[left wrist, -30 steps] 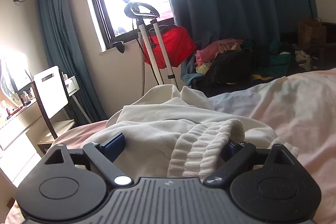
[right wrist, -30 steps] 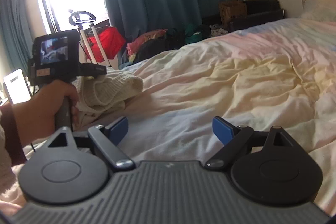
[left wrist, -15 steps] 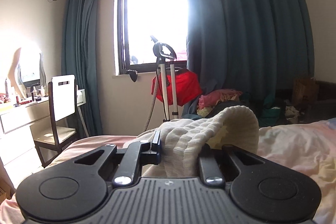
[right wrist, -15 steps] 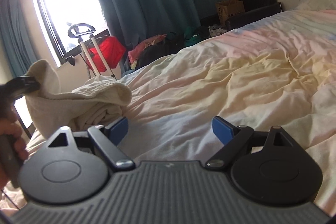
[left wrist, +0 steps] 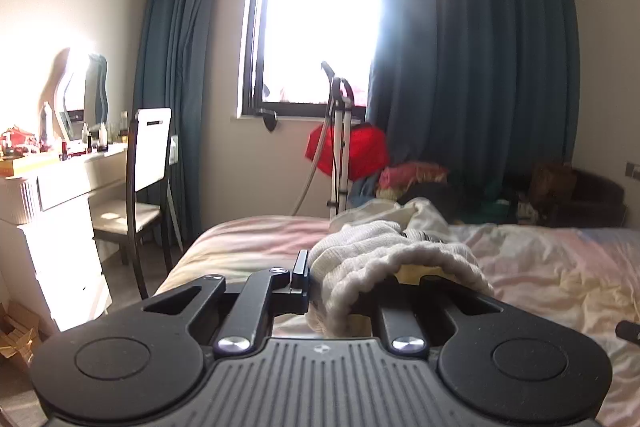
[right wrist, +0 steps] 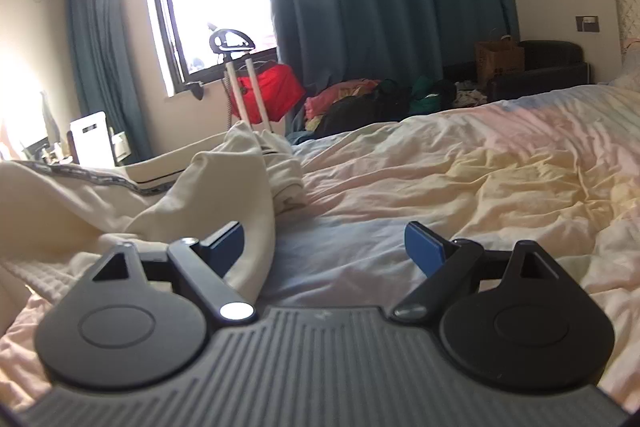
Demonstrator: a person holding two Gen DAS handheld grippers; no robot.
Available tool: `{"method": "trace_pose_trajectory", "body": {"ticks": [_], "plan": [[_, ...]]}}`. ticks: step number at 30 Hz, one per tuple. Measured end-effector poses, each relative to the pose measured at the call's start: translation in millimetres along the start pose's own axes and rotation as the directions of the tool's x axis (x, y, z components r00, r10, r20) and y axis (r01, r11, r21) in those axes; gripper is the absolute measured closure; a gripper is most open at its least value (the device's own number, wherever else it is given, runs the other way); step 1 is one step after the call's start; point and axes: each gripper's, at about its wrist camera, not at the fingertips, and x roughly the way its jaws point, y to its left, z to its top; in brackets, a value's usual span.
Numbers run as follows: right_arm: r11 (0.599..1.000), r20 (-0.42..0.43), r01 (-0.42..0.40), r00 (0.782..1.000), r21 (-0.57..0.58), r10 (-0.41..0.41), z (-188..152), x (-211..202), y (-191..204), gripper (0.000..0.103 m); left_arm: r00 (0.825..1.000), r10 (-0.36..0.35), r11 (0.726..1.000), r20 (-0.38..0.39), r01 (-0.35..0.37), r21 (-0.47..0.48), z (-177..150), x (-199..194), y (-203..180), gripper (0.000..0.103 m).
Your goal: Fold clothes
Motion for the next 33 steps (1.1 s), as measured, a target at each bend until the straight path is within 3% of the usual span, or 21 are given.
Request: {"method": "trace_pose_trajectory", "body": {"ticks": [2,4,7,9,11,13,15,19,21,23,27,30,32,33], "plan": [[0.998,-0.073,-0.054,0.996,0.02,0.055,-8,5,12,0.015,0.993,-0.032,0.999,-0.115,0.028,-0.032,-17,-1,31,0.089],[0.991,-0.174,-0.112,0.977,0.077,0.124,-19,15,21,0.015,0.977,-0.059,0.997,-0.205,0.047,-0.063,-36,-4,60,0.087],[0.985,-0.282,-0.159,0.944,0.07,0.172,-40,28,43,0.015,0.973,-0.048,0.995,-0.227,0.026,-0.096,-64,-13,82,0.071],[0.987,-0.34,-0.16,0.928,0.003,0.151,-50,34,57,0.015,0.968,-0.026,0.998,-0.249,0.009,-0.07,-76,-15,82,0.06],[0.983,-0.392,-0.18,0.907,-0.032,0.154,-59,42,66,0.015,0.963,0.014,1.0,-0.269,-0.019,-0.018,-80,-7,82,0.039],[0.978,-0.437,-0.204,0.885,-0.047,0.163,-68,50,73,0.015,0.954,0.047,0.998,-0.295,-0.056,-0.02,-80,9,80,0.032],[0.975,-0.465,-0.215,0.87,-0.062,0.162,-74,59,76,0.015,0.947,0.072,0.995,-0.312,-0.092,-0.049,-78,28,86,0.028],[0.967,-0.488,-0.227,0.861,-0.117,0.143,-84,78,88,0.015,0.929,0.141,0.984,-0.343,-0.17,-0.057,-72,43,92,0.018],[0.955,-0.512,-0.257,0.846,-0.147,0.149,-87,82,95,0.013,0.919,0.147,0.981,-0.365,-0.184,-0.068,-70,45,94,0.018],[0.946,-0.511,-0.28,0.844,-0.163,0.162,-88,78,99,0.013,0.915,0.139,0.978,-0.379,-0.188,-0.095,-69,45,96,0.018],[0.958,-0.476,-0.259,0.862,-0.12,0.173,-83,83,91,0.016,0.91,0.118,0.968,-0.398,-0.194,-0.156,-67,45,100,0.018],[0.972,-0.442,-0.225,0.88,-0.068,0.173,-79,89,82,0.042,0.903,0.086,0.969,-0.42,-0.174,-0.178,-66,47,98,0.016],[0.971,-0.431,-0.236,0.881,-0.04,0.196,-75,91,79,0.085,0.896,0.046,0.976,-0.442,-0.135,-0.171,-68,50,91,0.016],[0.97,-0.425,-0.241,0.881,-0.025,0.208,-74,92,77,0.087,0.89,0.017,0.982,-0.455,-0.101,-0.162,-68,53,85,0.015]]}}
